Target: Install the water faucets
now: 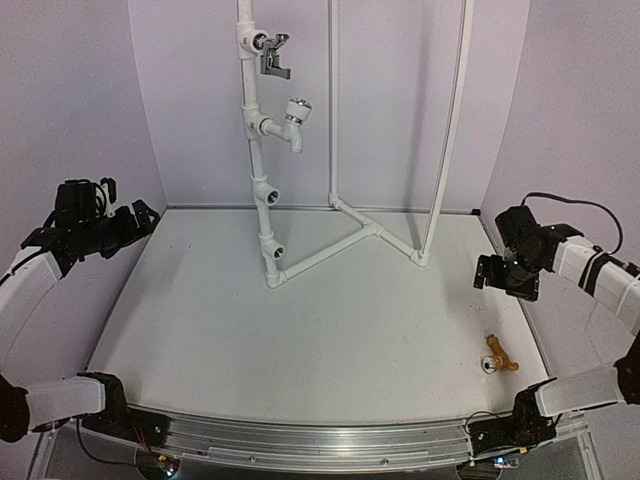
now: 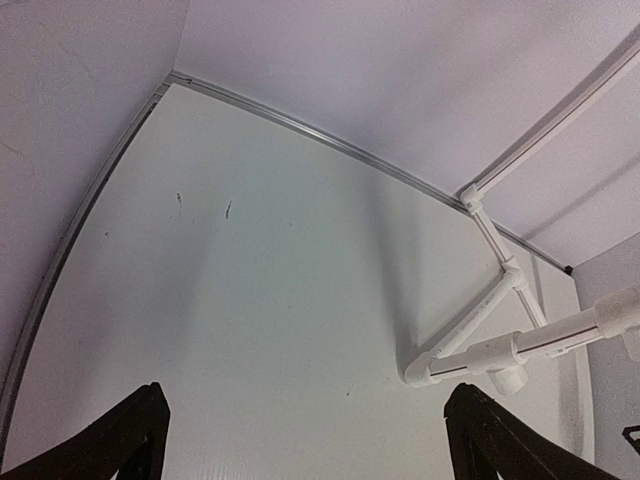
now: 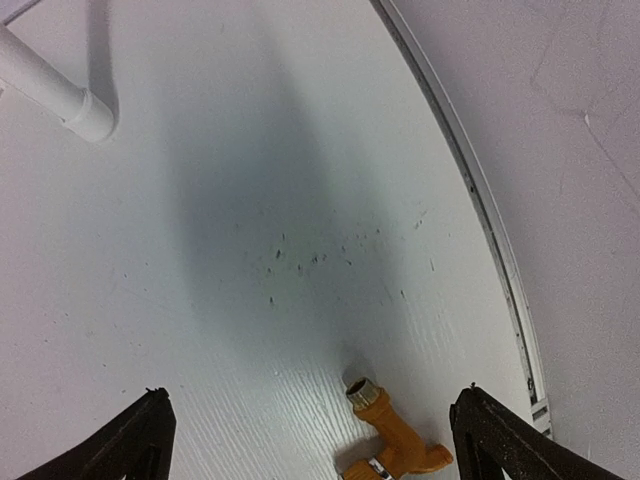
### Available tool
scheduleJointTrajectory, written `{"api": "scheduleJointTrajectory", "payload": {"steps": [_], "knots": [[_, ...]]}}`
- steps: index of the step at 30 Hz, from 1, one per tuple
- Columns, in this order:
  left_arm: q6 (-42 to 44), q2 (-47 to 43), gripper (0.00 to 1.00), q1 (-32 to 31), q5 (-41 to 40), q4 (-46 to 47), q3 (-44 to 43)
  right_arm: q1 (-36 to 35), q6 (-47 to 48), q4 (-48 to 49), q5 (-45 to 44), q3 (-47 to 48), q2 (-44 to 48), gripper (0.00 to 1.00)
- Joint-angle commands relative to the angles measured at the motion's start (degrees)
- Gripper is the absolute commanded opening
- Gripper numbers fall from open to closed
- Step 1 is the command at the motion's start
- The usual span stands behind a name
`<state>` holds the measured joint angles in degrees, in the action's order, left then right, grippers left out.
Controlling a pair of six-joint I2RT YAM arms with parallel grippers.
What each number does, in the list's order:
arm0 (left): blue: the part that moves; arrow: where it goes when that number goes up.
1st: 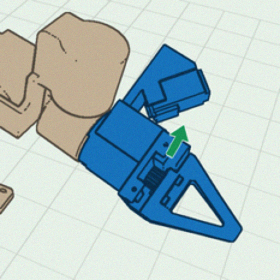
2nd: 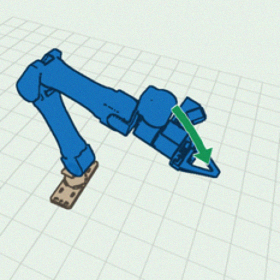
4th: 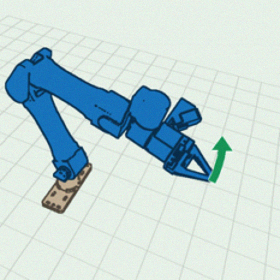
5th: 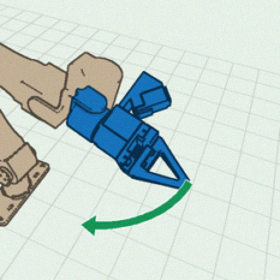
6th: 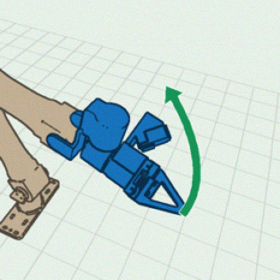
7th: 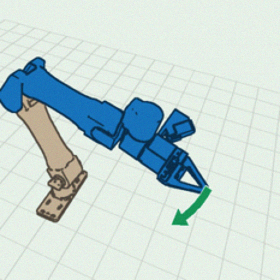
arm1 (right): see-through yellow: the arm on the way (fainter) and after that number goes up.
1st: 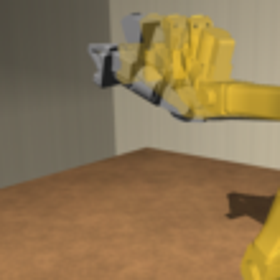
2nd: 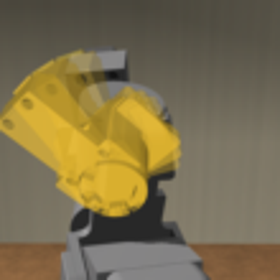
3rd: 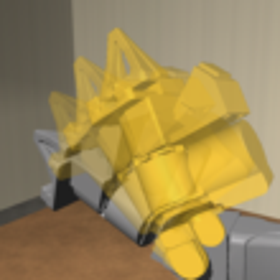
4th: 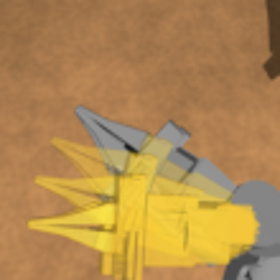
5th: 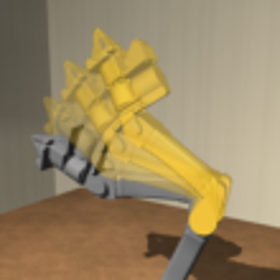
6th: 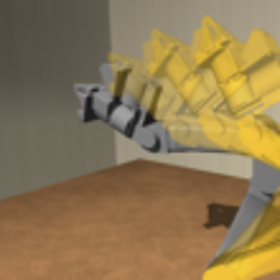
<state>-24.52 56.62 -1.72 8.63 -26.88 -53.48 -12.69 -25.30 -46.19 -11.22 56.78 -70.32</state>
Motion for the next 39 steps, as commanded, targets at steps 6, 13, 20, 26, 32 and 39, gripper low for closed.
{"api": "scheduleJointTrajectory", "payload": {"steps": [6,13,20,26,32,39], "knots": [[1.25,-4.14,1.00,-0.14,14.74,6.50,4.34,2.58,-10.83,-5.73,8.41,-7.78,-3.42,0.95],[-0.52,-1.96,1.00,-1.16,23.88,7.87,4.74,5.68,-14.07,-0.80,5.91,-13.18,-7.35,0.90],[-1.84,-1.74,1.00,-7.73,23.57,8.81,6.13,8.29,-13.59,4.57,2.43,-13.99,-10.34,0.82],[-3.77,-3.68,0.99,-9.90,24.30,9.48,7.81,9.76,-11.23,10.10,9.61,-16.98,-13.55,0.57],[-6.18,-4.85,0.98,-13.33,24.42,9.90,9.80,7.59,-8.65,12.35,13.46,-18.52,-12.19,0.43],[-10.63,-4.52,0.89,-25.31,16.83,10.44,12.93,-12.67,-6.13,19.86,11.41,-10.28,-17.17,0.12]]}}
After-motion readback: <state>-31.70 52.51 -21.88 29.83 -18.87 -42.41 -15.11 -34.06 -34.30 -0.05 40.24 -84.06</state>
